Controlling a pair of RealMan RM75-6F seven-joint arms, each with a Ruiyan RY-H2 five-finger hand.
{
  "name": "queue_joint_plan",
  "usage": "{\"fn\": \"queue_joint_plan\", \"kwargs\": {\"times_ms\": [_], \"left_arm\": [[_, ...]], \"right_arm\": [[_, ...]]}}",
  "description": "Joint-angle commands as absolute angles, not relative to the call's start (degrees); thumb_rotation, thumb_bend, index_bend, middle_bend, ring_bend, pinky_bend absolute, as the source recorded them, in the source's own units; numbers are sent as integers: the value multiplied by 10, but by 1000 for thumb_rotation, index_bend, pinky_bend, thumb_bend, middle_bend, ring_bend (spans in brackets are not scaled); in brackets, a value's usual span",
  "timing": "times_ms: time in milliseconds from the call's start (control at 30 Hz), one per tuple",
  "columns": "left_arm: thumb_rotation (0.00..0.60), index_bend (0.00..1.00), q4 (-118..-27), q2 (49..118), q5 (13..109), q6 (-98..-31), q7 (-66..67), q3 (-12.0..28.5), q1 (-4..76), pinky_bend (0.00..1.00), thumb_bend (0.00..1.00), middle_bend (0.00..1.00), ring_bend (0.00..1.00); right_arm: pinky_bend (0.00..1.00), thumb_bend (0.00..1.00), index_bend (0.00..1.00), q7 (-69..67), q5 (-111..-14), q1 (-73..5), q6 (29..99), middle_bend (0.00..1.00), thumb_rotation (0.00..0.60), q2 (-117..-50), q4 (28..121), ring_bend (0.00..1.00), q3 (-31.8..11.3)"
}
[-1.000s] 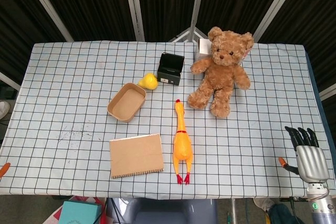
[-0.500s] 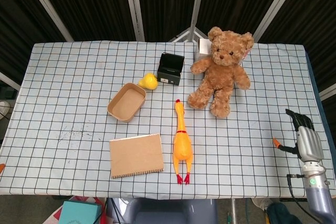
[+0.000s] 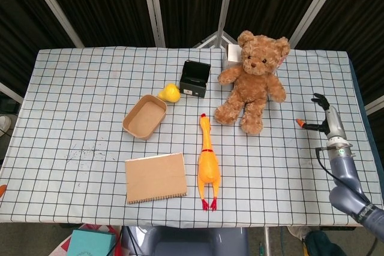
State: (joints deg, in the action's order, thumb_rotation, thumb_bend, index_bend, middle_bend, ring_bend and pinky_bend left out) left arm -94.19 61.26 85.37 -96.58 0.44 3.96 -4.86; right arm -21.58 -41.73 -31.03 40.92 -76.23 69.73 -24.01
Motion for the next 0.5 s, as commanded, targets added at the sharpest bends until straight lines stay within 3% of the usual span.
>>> {"fn": "queue_joint_plan", "kwargs": {"times_ms": [33,267,500], "left_arm": [[600,223,-943,614,850,-962,11,41,-46,135,269,0,0],[600,223,-945,616,839,-954,20,46,-42,135,269,0,0],[600,223,-946,617,834,-949,25,47,-40,135,269,0,0]], "right_arm": [[0,237,116,-152,-340,-363,401,177,600,-807,640,119,-248],[0,236,116,-70,-240,-416,413,181,600,-848,591,119,-252],[0,236,116,-48,-203,-436,394,180,600,-865,585,119,-262]]}}
